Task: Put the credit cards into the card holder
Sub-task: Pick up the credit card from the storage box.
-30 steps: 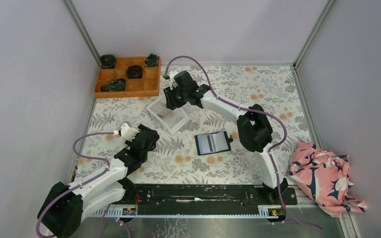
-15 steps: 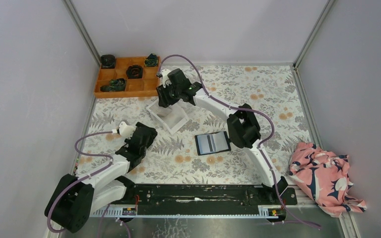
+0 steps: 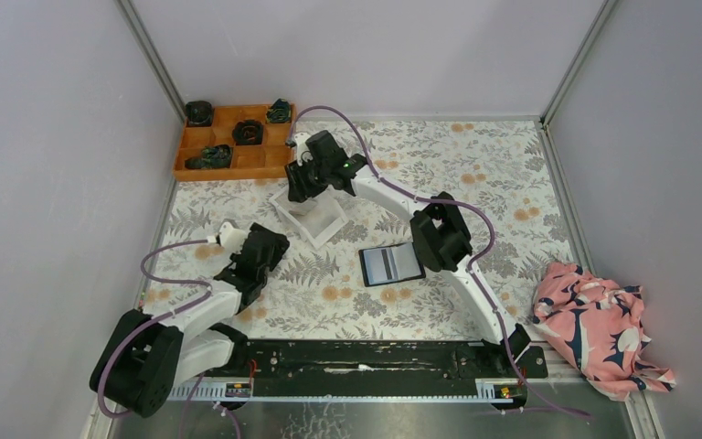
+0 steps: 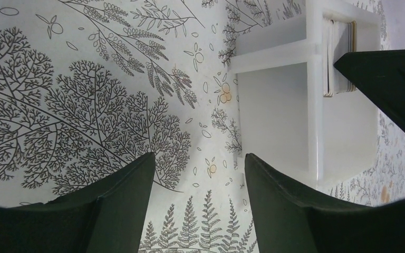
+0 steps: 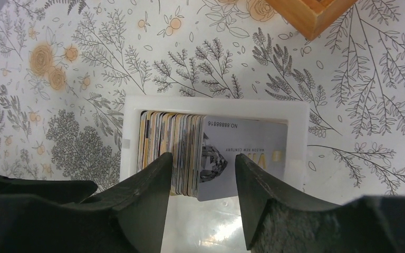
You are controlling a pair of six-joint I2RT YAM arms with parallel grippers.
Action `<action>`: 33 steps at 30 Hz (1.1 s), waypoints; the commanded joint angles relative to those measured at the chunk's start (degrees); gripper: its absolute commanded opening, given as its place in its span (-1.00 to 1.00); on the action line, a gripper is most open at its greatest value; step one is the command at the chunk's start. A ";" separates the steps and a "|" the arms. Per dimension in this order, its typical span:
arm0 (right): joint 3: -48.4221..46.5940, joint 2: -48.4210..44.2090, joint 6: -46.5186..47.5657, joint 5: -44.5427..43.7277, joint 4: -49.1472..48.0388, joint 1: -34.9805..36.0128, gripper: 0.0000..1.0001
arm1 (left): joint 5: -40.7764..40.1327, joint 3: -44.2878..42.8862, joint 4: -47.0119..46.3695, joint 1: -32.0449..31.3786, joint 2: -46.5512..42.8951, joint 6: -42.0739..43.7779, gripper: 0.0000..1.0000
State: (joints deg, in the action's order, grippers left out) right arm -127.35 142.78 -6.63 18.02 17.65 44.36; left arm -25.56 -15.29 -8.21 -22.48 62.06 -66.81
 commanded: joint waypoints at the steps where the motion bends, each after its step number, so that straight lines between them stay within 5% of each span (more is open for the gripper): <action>1: -2.57 1.19 -1.65 3.11 0.06 0.55 0.08 | 2.04 -0.80 -5.02 1.15 2.19 1.82 0.40; 13: -1.37 -1.04 -3.17 4.13 -0.66 0.64 -0.21 | 6.74 -4.40 -9.06 3.36 10.44 3.29 0.40; 33: 1.47 -6.64 -3.05 3.79 -1.70 1.61 -0.33 | 8.60 -8.14 -8.59 4.22 14.51 4.76 0.39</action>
State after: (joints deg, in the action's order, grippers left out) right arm -126.50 141.99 -9.43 20.51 16.88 44.58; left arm -17.56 -21.82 -14.83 -18.70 76.36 -63.24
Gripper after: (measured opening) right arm 0.343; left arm 0.695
